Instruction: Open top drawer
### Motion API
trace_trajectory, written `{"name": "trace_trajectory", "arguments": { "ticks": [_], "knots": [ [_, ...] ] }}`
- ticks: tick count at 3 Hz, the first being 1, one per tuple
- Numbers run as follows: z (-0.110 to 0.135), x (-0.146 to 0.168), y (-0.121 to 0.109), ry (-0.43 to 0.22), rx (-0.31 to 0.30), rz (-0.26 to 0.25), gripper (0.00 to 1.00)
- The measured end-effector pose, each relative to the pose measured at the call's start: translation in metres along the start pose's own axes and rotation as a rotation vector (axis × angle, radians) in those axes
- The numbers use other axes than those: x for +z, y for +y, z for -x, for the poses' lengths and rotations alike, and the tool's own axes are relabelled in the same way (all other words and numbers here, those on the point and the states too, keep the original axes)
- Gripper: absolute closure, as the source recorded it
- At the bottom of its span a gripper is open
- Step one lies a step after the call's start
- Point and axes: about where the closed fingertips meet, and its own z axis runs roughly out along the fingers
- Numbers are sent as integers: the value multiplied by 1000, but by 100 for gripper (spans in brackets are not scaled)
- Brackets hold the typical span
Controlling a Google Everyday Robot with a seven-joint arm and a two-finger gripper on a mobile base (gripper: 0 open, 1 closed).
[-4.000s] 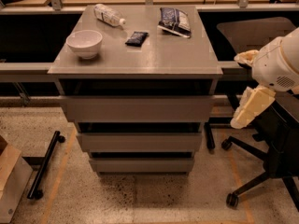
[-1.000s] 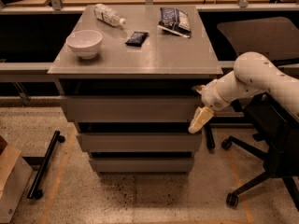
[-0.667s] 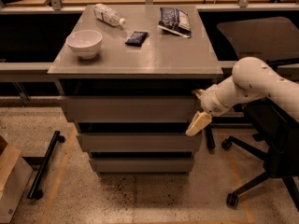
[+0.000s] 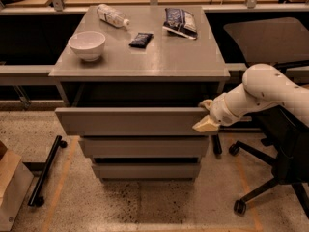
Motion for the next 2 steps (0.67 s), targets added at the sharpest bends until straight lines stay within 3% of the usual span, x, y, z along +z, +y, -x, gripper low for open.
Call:
{"name": "trace_trajectory", "arguments": {
  "ticks": [1,2],
  "knots": [
    [3,-4,0,0,0,0,58],
    [6,-9,-1,0,0,0,34]
  ]
}}
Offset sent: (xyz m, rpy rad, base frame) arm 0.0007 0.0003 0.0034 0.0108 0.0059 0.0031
